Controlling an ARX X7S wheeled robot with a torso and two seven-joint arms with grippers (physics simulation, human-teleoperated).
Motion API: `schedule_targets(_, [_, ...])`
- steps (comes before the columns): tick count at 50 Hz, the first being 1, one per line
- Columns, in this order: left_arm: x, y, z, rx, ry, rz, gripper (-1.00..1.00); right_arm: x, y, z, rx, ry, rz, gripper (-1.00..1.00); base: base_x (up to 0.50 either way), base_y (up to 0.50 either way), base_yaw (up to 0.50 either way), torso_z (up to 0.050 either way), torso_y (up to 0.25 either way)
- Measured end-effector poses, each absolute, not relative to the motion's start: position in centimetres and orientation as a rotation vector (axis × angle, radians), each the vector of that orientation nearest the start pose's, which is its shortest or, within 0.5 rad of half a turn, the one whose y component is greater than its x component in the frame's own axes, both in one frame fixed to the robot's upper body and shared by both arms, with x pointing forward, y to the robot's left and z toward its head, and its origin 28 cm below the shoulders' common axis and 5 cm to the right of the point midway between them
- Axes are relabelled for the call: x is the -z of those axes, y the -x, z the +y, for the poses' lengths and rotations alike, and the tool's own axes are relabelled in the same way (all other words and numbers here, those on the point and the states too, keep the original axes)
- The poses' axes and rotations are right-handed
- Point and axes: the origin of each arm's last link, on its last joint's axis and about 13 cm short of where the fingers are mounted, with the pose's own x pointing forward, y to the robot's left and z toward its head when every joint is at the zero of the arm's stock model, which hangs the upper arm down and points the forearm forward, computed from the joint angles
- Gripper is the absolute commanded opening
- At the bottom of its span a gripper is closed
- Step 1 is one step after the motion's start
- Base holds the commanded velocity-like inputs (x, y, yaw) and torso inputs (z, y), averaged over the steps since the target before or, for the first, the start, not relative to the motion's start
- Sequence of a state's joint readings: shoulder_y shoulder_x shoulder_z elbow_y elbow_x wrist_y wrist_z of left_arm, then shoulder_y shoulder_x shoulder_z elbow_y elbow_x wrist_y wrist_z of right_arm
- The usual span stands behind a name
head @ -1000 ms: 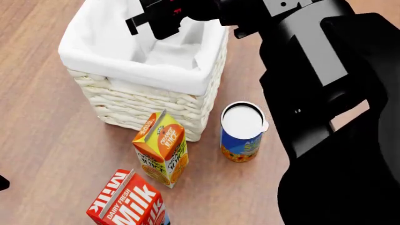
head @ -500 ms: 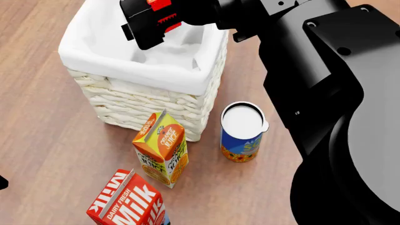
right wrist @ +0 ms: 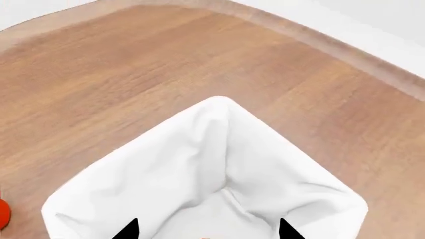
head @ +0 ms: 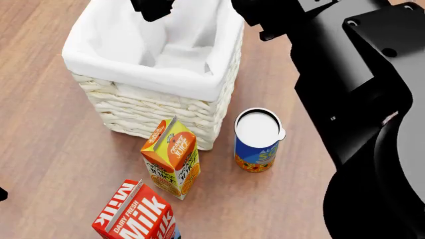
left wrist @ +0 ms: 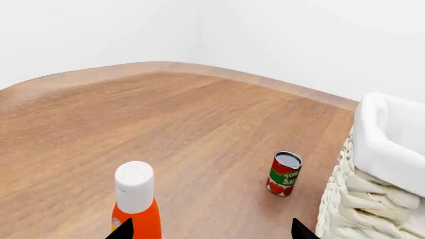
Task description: Pick up the butter and put it in the basket.
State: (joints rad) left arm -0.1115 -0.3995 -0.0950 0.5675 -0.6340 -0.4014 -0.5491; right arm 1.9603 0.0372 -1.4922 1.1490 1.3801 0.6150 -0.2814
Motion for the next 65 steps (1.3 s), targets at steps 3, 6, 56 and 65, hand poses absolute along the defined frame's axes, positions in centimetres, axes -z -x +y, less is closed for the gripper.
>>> schedule_targets(3, [-14.4, -21.2, 26.3, -0.303, 0.205, -0.205, 1.0, -38.9, -39.9, -5.8, -0.545, 0.262, 0.168, 1.0, 0.0, 0.0, 0.0, 0.0, 0.0])
schedule_targets(6, [-14.4, -21.2, 26.3, -0.303, 0.204, -0.205, 1.0, -38.9, -39.8, -6.2, -0.525, 0.269, 0.117, 1.0, 0.0, 0.0, 0.0, 0.0, 0.0])
schedule_targets(56, [-15.0, -20.1, 26.0, -0.247, 0.194, -0.256, 1.0, -34.9, -30.6, -12.0, -0.108, 0.356, -0.522, 1.0, 0.0, 0.0, 0.0, 0.0, 0.0])
schedule_targets(65, [-15.6, -19.5, 26.0, -0.232, 0.207, -0.284, 1.0, -33.5, -27.7, -12.6, -0.079, 0.336, -0.58, 1.0, 0.0, 0.0, 0.0, 0.0, 0.0])
